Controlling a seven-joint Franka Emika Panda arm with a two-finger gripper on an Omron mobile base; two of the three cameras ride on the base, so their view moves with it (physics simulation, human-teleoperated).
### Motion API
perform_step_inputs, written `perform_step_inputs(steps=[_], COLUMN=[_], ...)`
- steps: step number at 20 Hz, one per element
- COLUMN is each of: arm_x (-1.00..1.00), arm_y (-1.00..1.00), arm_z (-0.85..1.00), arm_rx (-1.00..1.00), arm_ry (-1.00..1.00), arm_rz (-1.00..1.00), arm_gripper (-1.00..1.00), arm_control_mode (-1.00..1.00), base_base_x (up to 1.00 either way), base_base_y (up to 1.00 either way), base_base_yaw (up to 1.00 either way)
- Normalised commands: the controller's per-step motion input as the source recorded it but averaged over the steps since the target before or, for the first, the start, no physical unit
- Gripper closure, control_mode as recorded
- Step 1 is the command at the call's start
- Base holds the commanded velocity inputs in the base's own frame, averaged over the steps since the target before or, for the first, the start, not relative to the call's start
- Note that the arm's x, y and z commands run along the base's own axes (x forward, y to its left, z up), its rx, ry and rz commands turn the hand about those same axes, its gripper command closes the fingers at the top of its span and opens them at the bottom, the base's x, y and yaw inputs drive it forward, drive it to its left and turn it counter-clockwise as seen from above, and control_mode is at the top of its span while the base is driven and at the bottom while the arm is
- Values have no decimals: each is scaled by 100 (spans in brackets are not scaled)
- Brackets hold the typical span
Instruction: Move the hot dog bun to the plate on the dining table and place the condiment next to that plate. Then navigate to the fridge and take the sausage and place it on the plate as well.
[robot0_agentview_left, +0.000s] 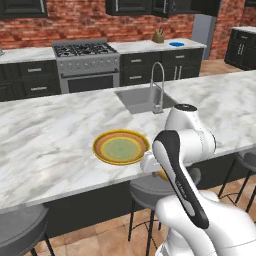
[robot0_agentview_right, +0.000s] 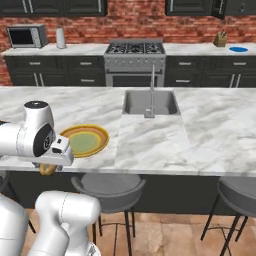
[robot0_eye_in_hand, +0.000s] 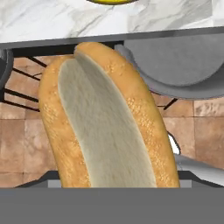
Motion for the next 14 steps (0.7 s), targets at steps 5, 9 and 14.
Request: perform_step_inputs(steps=[5, 9, 14], arm_x=[53, 100, 100], arm_y=[30, 13, 1], arm_z=[6, 3, -7], arm_rx=[0, 0, 0], arm_ry=[-1, 0, 0], arm_rz=[-18, -10, -10], arm_gripper=[100, 100, 100], arm_control_mode=[-100, -100, -100], base_base_x=[12, 0, 0], base_base_y=[9, 0, 0], base_base_yaw=[-7, 0, 0])
